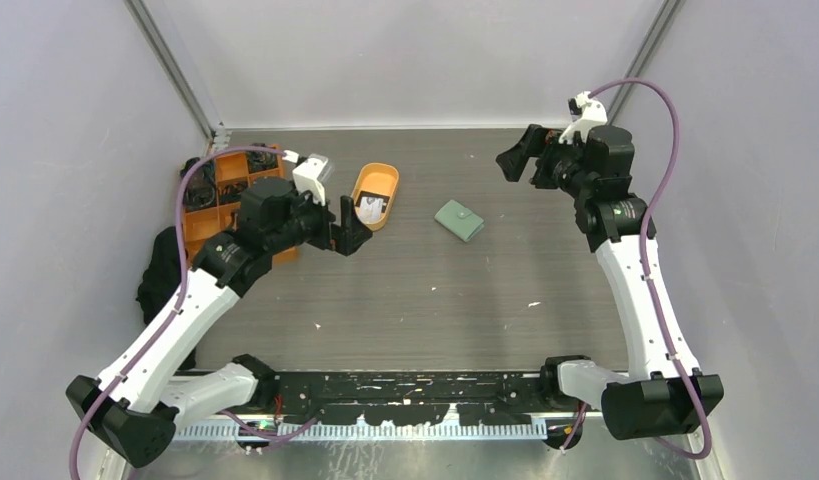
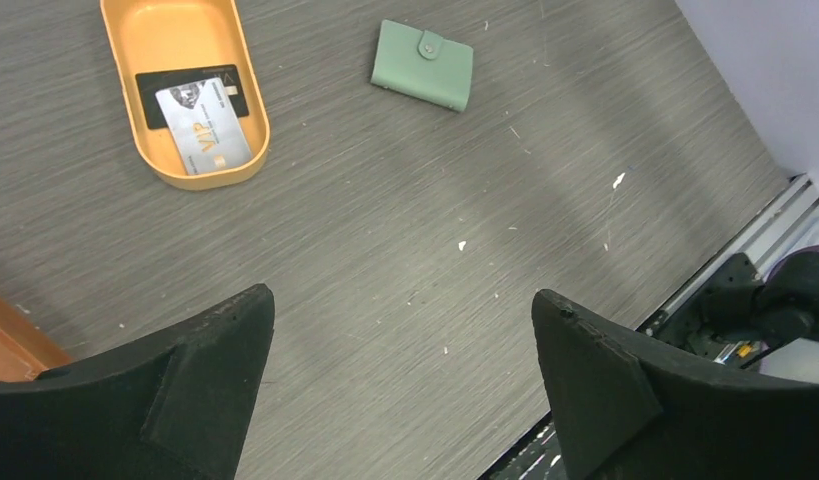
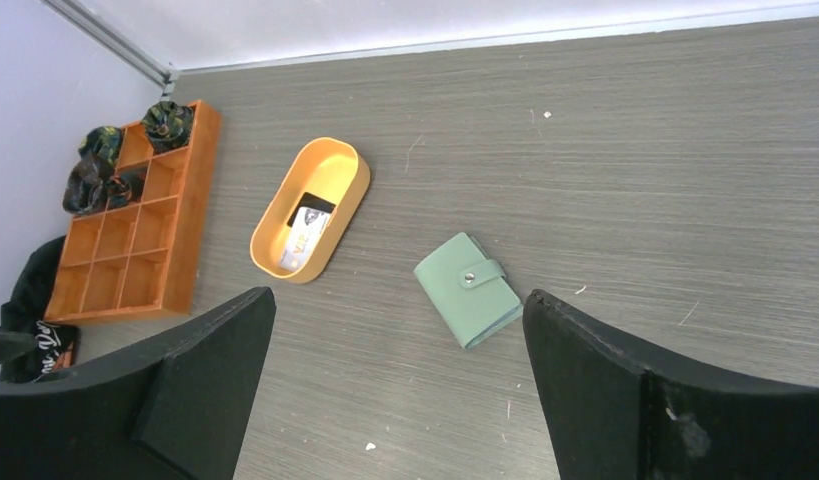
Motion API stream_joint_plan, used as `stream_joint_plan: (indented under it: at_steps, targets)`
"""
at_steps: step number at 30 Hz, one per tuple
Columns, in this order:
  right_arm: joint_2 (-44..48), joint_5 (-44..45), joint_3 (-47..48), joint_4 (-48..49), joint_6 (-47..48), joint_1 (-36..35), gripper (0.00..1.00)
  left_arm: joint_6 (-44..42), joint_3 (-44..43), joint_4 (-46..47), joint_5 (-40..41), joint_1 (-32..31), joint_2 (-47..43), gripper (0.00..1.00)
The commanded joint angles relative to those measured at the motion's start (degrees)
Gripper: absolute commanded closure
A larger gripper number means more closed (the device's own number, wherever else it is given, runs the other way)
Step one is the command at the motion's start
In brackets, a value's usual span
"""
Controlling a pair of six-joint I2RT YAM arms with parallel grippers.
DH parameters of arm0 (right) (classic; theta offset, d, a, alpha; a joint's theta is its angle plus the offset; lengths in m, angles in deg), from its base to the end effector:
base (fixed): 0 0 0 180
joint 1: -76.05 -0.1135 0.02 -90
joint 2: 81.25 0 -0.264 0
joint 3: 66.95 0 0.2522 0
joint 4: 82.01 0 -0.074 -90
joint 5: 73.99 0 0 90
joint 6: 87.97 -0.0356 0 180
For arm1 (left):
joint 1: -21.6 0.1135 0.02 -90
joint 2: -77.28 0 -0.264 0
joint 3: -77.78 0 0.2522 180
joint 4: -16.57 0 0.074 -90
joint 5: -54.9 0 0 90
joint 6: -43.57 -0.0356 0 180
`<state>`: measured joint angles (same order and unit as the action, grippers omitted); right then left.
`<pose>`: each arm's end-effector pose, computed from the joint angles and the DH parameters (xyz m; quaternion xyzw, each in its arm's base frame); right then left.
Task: Put the credit cards into the card holder
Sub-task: Open the card holder at the center of the board.
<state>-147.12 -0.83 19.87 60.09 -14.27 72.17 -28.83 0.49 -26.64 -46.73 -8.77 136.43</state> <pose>0.2497 0.0273 0.4131 -0.0006 0.7997 0.2190 0.5590 0.1887 -0.1189 0.3725 0.1474 0.8281 -0.2952 0.4532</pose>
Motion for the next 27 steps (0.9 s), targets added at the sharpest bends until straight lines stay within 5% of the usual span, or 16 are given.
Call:
stream_joint_plan:
  at_steps: [1, 8, 14, 22, 27]
  targets:
    - [0.65, -3.95, 1.56, 0.06, -0.56, 0.12, 0.01, -5.72, 1.81, 5.44, -0.61, 0.18, -3.58, 0.0]
    - [-1.11, -34.63, -10.53, 15.42, 1.68, 0.15, 0.0, -6.84, 7.68, 7.37, -2.37, 0.5, -5.64, 0.0]
    - [-2.49, -30.0, -16.91, 18.53, 5.82, 0.68, 0.01, -6.02, 10.72, 9.99, -3.66, 0.58, -6.54, 0.0]
    - [-6.65, -24.48, -16.63, 7.77, 21.48, 1.24, 0.01, -1.62, 13.94, 14.46, -9.33, 0.62, -3.72, 0.04]
    - [-16.97, -21.24, -9.75, -3.62, 24.49, 0.97, 0.01, 3.61, 13.53, 15.28, -13.63, 0.66, 0.87, 0.06]
